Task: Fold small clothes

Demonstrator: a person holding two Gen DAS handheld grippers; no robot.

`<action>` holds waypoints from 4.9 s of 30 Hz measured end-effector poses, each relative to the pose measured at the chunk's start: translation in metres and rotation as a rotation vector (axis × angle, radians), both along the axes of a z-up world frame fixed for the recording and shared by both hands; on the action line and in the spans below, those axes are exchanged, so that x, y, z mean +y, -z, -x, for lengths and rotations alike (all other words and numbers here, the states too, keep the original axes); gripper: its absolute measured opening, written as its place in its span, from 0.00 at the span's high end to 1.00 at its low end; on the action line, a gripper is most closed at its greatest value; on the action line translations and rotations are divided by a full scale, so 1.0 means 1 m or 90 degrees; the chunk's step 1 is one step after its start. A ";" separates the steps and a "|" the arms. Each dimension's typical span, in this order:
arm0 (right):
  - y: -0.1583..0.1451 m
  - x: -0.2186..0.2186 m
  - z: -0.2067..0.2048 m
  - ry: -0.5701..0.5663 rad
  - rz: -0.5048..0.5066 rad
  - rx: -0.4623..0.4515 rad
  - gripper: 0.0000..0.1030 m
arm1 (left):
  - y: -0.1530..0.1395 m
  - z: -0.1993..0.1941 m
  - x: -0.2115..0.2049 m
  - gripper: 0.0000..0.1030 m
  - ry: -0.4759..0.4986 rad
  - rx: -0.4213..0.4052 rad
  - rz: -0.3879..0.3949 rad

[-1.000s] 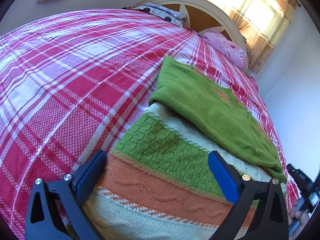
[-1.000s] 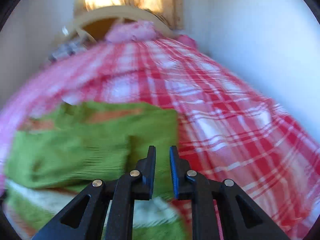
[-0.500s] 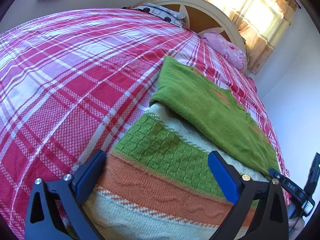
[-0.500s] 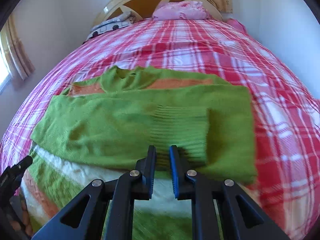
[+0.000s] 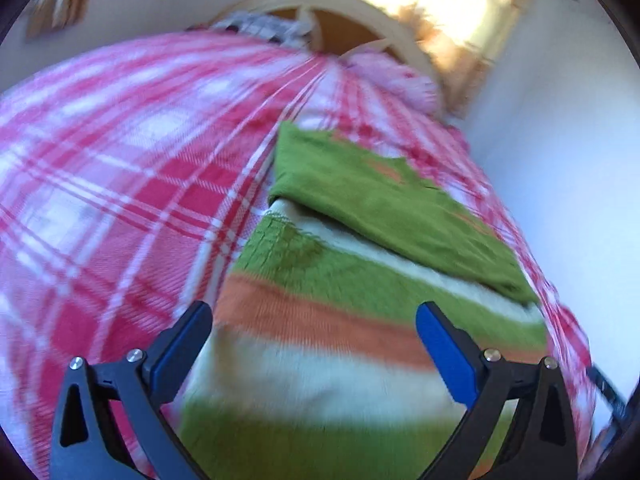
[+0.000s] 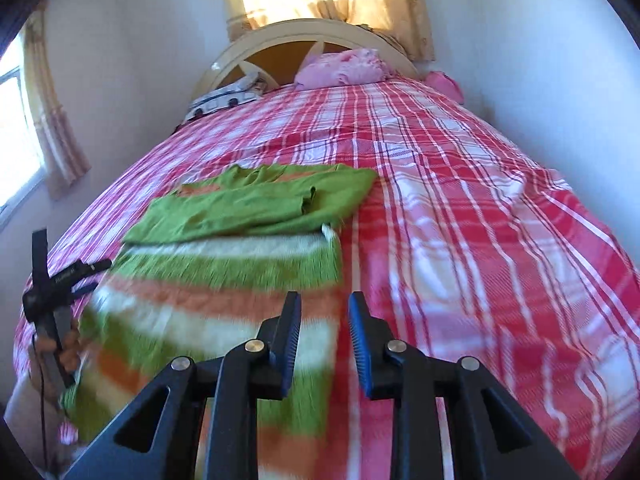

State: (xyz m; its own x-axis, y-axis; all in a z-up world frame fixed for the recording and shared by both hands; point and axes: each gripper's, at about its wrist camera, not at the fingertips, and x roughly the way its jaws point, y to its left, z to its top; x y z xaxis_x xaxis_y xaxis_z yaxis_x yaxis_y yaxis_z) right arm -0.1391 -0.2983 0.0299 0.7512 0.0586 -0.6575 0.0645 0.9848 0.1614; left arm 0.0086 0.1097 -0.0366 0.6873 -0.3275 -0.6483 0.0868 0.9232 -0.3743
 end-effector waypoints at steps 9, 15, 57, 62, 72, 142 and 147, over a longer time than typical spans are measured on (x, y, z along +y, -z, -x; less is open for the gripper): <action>0.017 0.020 0.076 -0.123 0.015 0.021 0.63 | -0.006 0.112 0.020 0.00 0.160 -0.043 -0.113; 0.041 0.027 0.111 -0.159 -0.038 0.039 0.57 | 0.003 0.154 0.034 0.00 0.203 -0.041 -0.024; 0.101 0.059 0.127 -0.187 -0.157 0.133 0.57 | 0.032 0.180 0.036 0.17 0.158 0.019 0.012; 0.105 0.061 0.124 -0.186 -0.167 0.135 0.57 | 0.031 0.176 0.045 0.17 0.152 0.040 0.052; 0.103 0.069 0.123 -0.210 -0.131 0.135 0.88 | 0.040 0.171 0.050 0.80 0.113 0.061 0.082; 0.022 0.033 -0.020 0.002 -0.137 -0.057 0.53 | 0.010 -0.002 -0.011 0.59 0.220 0.066 -0.050; 0.026 0.023 -0.021 0.021 -0.132 -0.048 0.53 | 0.009 -0.007 -0.004 0.69 0.197 0.078 -0.036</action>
State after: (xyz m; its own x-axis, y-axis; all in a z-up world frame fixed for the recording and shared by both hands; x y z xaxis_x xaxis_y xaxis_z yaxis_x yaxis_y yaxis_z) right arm -0.1176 -0.2758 0.0043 0.8011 0.1613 -0.5764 0.0764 0.9276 0.3658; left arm 0.0156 0.1057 -0.0454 0.4769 -0.4699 -0.7428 0.3236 0.8796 -0.3486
